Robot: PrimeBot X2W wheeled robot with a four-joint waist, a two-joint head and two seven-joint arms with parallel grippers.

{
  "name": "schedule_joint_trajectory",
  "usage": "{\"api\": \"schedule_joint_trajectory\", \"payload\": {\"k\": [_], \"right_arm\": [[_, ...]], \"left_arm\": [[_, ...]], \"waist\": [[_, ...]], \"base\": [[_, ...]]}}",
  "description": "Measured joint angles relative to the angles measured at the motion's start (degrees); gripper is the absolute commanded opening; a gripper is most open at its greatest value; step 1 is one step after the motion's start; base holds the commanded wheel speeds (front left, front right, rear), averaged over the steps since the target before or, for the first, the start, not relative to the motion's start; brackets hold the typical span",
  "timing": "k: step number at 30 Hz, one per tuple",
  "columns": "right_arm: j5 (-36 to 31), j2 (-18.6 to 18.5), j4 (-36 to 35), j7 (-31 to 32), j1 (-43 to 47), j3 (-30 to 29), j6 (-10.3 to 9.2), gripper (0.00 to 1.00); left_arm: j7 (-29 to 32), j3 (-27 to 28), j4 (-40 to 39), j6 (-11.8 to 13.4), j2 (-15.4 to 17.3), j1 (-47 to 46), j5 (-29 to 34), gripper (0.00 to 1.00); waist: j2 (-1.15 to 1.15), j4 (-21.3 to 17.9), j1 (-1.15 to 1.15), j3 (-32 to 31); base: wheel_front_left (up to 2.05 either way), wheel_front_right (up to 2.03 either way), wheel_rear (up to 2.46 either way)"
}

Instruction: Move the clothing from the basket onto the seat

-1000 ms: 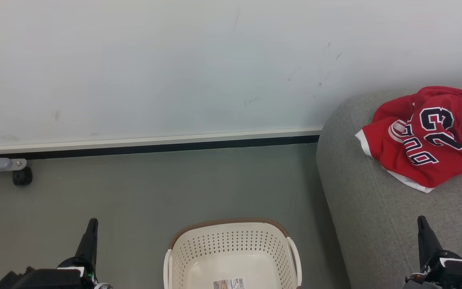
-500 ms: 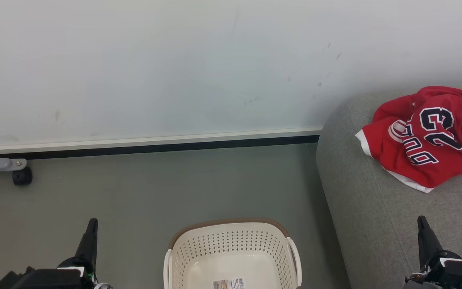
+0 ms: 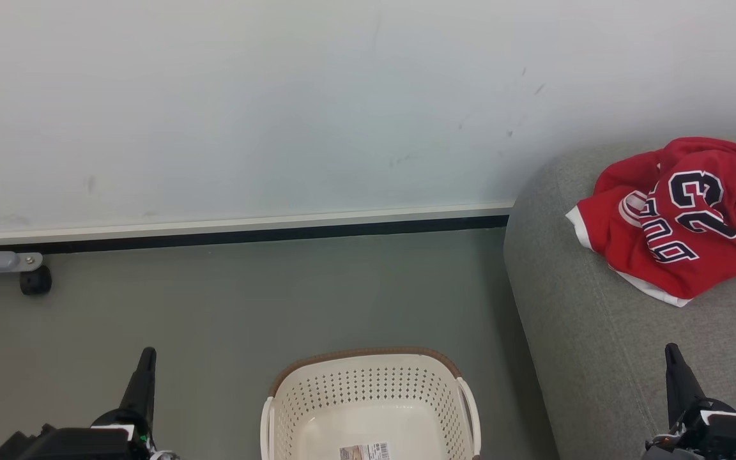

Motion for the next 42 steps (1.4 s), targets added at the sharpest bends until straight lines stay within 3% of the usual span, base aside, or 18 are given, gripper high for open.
{"api": "schedule_joint_trajectory", "payload": {"k": [42], "right_arm": [[0.0,0.01,-0.02,0.0,0.0,0.0,0.0,0.0]], "left_arm": [[0.0,0.0,-0.02,0.0,0.0,0.0,-0.01,0.0]], "waist": [[0.0,0.0,0.01,0.01]], "base": [[0.0,0.0,0.0]]}}
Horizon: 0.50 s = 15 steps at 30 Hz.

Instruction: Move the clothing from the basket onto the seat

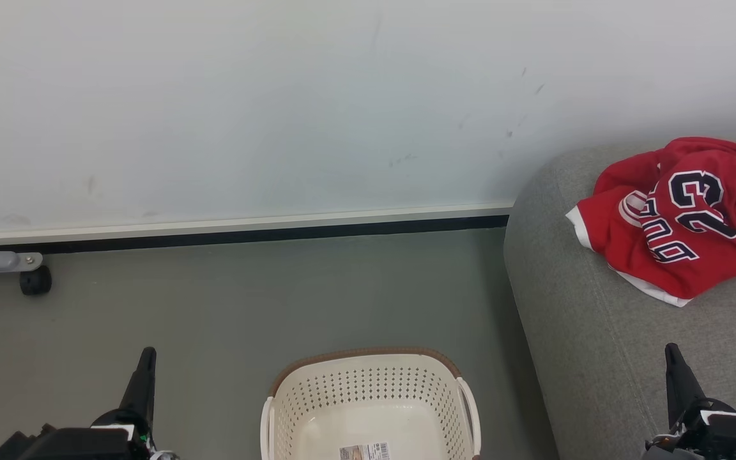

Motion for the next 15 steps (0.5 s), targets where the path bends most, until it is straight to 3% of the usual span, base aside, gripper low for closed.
{"api": "schedule_joint_trajectory", "payload": {"k": [15], "right_arm": [[0.0,0.0,0.0,0.0,0.0,0.0,0.0,0.0]], "left_arm": [[0.0,0.0,-0.01,0.0,0.0,0.0,0.01,0.0]], "waist": [[0.0,0.0,0.0,0.0]], "base": [[0.0,0.0,0.0]]}}
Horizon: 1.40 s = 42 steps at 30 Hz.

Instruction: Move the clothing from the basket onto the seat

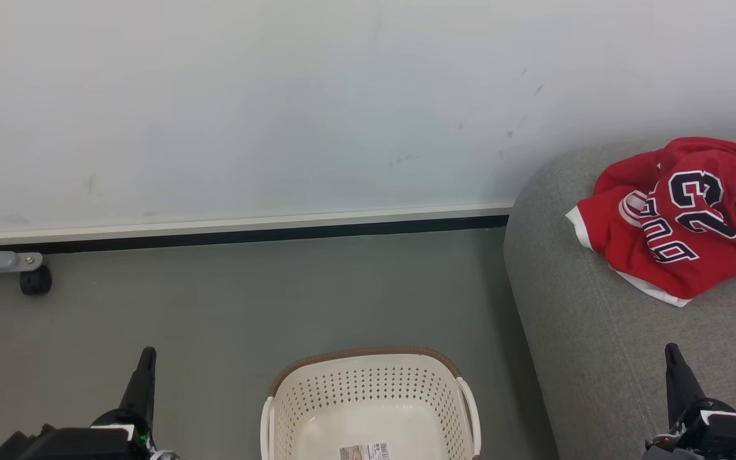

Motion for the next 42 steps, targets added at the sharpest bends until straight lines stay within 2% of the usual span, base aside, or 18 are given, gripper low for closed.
{"api": "schedule_joint_trajectory", "payload": {"k": [42], "right_arm": [[0.0,0.0,-0.01,0.0,0.0,0.0,0.0,0.0]], "left_arm": [[0.0,0.0,-0.03,0.0,-0.01,0.0,-0.01,0.0]], "waist": [[0.0,0.0,0.0,0.0]], "base": [[0.0,0.0,0.0]]}}
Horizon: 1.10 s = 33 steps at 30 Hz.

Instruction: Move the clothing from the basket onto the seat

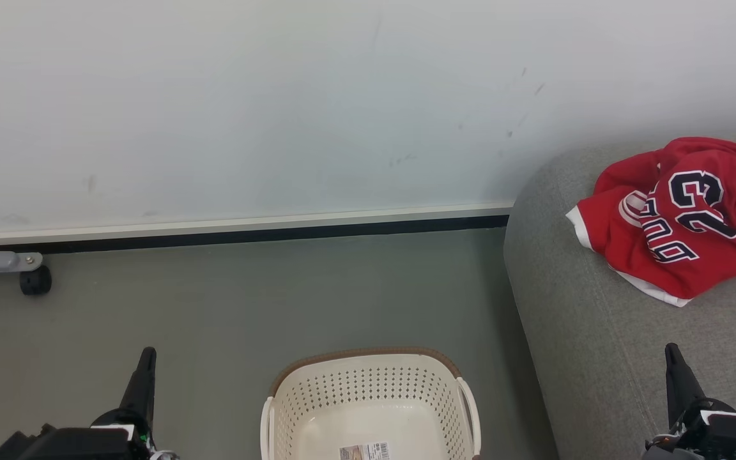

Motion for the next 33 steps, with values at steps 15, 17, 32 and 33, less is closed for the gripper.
{"api": "schedule_joint_trajectory", "payload": {"k": [15,17,32,33], "right_arm": [[0.0,0.0,0.0,0.0,0.0,0.0,0.0,0.0],[0.0,0.0,0.0,0.0,0.0,0.0,0.0,0.0],[0.0,0.0,-0.01,0.0,0.0,0.0,0.0,0.0],[0.0,0.0,-0.01,0.0,0.0,0.0,0.0,0.0]], "left_arm": [[0.0,0.0,0.0,0.0,0.0,0.0,0.0,0.0],[0.0,0.0,0.0,0.0,0.0,0.0,0.0,0.0],[0.0,0.0,0.0,0.0,0.0,0.0,0.01,0.0],[0.0,0.0,0.0,0.0,0.0,0.0,0.0,0.0]], "waist": [[0.0,0.0,0.0,0.0],[0.0,0.0,0.0,0.0],[0.0,0.0,0.0,0.0],[0.0,0.0,0.0,0.0]], "base": [[0.0,0.0,0.0],[0.0,0.0,0.0],[0.0,0.0,0.0],[0.0,0.0,0.0]]}}
